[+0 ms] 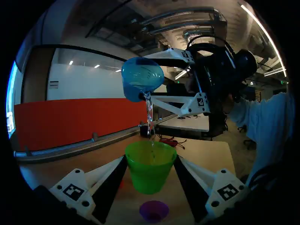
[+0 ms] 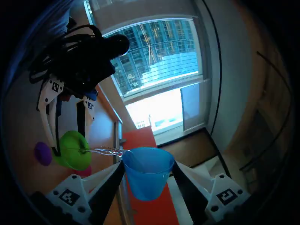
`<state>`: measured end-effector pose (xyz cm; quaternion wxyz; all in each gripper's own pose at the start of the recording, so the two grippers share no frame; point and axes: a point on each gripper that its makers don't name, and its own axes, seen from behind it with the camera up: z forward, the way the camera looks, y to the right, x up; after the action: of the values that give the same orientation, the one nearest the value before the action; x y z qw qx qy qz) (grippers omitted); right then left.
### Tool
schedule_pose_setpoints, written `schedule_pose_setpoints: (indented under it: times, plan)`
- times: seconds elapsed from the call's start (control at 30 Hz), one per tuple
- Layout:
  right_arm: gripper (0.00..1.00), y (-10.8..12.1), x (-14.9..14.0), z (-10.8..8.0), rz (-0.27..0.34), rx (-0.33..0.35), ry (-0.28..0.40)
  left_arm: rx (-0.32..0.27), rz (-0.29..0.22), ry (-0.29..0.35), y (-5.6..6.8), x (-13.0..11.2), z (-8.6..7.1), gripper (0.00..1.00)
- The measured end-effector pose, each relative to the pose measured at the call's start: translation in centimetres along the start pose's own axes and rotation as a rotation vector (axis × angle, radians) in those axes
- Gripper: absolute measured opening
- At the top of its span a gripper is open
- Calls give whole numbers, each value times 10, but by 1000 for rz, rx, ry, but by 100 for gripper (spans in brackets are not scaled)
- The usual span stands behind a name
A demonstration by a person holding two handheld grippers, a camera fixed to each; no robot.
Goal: Pour water
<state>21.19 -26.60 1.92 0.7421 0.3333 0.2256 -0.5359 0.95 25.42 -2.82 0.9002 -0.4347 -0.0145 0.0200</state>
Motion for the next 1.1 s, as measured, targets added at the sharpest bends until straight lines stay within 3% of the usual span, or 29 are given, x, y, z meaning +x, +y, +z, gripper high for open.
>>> schedule_pose_setpoints:
  times: [1.1]
  plan:
    - [91, 20, -2, 2, -171, -31, -21, -7, 5, -2, 3, 0, 4, 87]
